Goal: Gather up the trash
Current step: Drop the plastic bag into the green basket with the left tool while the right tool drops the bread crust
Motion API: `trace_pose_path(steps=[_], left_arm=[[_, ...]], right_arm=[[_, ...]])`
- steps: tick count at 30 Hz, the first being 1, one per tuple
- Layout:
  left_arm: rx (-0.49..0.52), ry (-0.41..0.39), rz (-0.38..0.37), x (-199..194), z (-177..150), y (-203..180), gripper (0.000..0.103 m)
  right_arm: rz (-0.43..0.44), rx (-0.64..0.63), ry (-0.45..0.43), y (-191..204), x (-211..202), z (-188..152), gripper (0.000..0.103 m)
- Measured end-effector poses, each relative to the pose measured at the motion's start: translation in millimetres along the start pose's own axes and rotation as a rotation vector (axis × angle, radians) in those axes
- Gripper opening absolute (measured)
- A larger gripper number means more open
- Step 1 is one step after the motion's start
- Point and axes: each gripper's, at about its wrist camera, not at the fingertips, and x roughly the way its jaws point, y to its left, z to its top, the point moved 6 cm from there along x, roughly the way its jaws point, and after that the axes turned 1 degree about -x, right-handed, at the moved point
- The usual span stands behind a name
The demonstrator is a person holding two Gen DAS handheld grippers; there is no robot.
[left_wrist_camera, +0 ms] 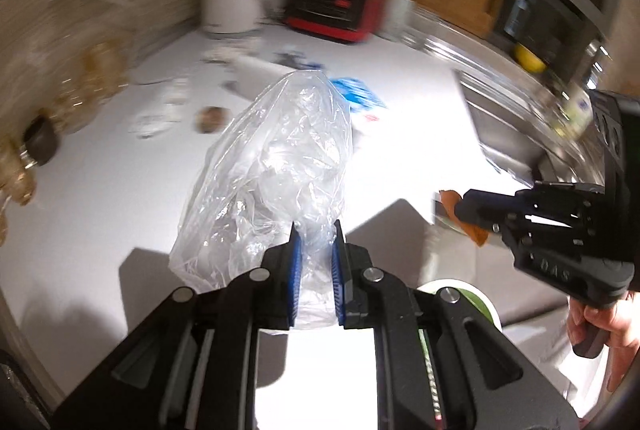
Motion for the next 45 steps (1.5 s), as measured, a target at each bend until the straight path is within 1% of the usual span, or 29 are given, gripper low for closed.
trace_pose_path(steps=[4, 8, 13, 17, 20, 25, 28, 30, 36, 45], left_arm=[[0.085, 0.047, -0.076, 10.5, -14.8, -60.8, 0.012], [0.172, 0.105, -0.125, 24.3, -34.9, -112.4, 0.012], [0.24, 0.183, -0.168, 38.8, -64.9, -157.8, 0.012], [0.284, 0.236, -0.193, 47.7, -92.6, -185.2, 0.012], [0.3, 0.267, -0.202, 51.6, -106.3, -198.4, 0.012], [0.307, 0.307, -0.219, 57.3, -115.3, -207.7, 0.014], [0.31, 0.321, -0.217, 57.5, -118.5, -209.4, 0.027], [0.316, 0.319, -0.208, 56.6, -119.3, -211.8, 0.042], [0.334, 0.315, -0.198, 54.1, -120.6, -213.6, 0.058], [0.322, 0.301, -0.183, 52.9, -115.2, -206.6, 0.068]], right_arm=[[-0.031, 0.062, 0.018, -25.0, -31.9, -50.8, 0.014], [-0.055, 0.131, 0.034, -49.5, -52.7, -92.9, 0.014], [-0.082, 0.215, 0.047, -78.8, -71.4, -133.5, 0.014], [-0.107, 0.247, 0.043, -95.5, -82.2, -151.3, 0.014], [-0.11, 0.267, 0.047, -103.2, -84.8, -158.8, 0.014], [-0.104, 0.276, 0.053, -109.1, -86.3, -165.8, 0.015], [-0.095, 0.274, 0.053, -109.1, -87.3, -168.2, 0.015], [-0.091, 0.27, 0.053, -108.5, -87.8, -168.8, 0.015], [-0.079, 0.268, 0.054, -108.1, -86.7, -167.8, 0.016], [-0.071, 0.27, 0.064, -107.9, -83.4, -167.0, 0.016]])
